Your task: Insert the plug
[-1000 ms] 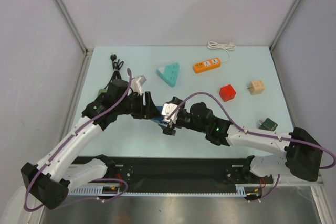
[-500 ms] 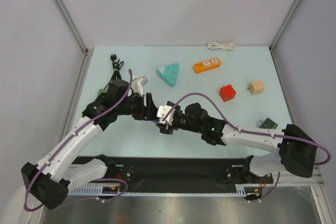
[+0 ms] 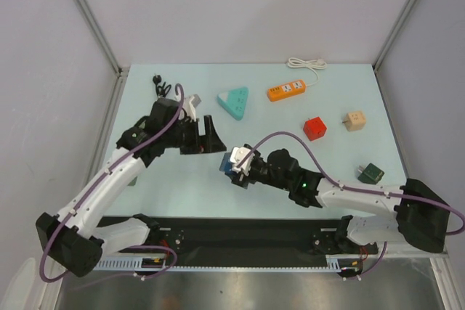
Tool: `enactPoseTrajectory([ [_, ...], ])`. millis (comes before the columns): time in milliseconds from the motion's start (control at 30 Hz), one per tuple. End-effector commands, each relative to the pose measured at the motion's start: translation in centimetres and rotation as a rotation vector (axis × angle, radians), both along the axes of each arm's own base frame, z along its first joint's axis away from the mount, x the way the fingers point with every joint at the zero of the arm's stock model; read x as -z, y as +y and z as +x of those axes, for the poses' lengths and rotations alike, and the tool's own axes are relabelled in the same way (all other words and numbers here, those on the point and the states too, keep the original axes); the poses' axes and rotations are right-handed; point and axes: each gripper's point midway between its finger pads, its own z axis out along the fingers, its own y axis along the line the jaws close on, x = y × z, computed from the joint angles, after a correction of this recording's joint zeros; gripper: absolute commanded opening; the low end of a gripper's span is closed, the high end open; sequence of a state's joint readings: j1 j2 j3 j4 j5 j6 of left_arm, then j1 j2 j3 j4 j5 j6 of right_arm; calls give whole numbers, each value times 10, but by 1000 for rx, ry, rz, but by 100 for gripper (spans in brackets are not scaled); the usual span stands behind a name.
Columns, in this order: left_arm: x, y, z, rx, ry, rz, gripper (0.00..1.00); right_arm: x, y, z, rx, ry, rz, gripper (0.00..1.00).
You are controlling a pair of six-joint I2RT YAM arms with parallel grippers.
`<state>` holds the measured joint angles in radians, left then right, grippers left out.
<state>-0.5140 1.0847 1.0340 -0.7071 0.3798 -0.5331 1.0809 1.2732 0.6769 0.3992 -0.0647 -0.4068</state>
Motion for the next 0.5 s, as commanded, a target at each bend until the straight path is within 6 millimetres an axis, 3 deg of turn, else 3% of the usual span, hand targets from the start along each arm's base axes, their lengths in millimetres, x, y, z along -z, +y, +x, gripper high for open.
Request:
enactPoseTrajectory([
  [0,-40,15,50,-145,-102,0,90,-44,-14,-3,27,-36,166,0],
  [33,-49,16,59,-158,-119,-3,89,-46,-18,-2,35,-36,178,0],
  [67,-47,27,70,-204,-128,43,90,-48,-25,-2,53,-39,191,0],
  [133,-40,59,101,-286,-173,215,96,-52,-32,0,79,-45,204,0],
  [200,-25,120,123,-408,-177,475,99,-60,-37,-3,82,-48,223,0],
  [233,-21,137,134,-445,-166,550,100,-61,-38,-5,81,-48,226,0],
  [267,-16,154,137,-468,-155,608,100,-64,-38,-7,77,-51,235,0],
  [300,-13,187,143,-518,-158,716,100,-69,-40,-8,74,-56,250,0],
  [367,3,217,148,-548,-109,831,100,-77,-40,-10,69,-61,278,0],
  [400,8,244,148,-592,-78,891,100,-80,-40,-12,61,-63,290,0],
  [467,34,262,154,-595,-5,888,100,-85,-38,-15,37,-68,304,0],
])
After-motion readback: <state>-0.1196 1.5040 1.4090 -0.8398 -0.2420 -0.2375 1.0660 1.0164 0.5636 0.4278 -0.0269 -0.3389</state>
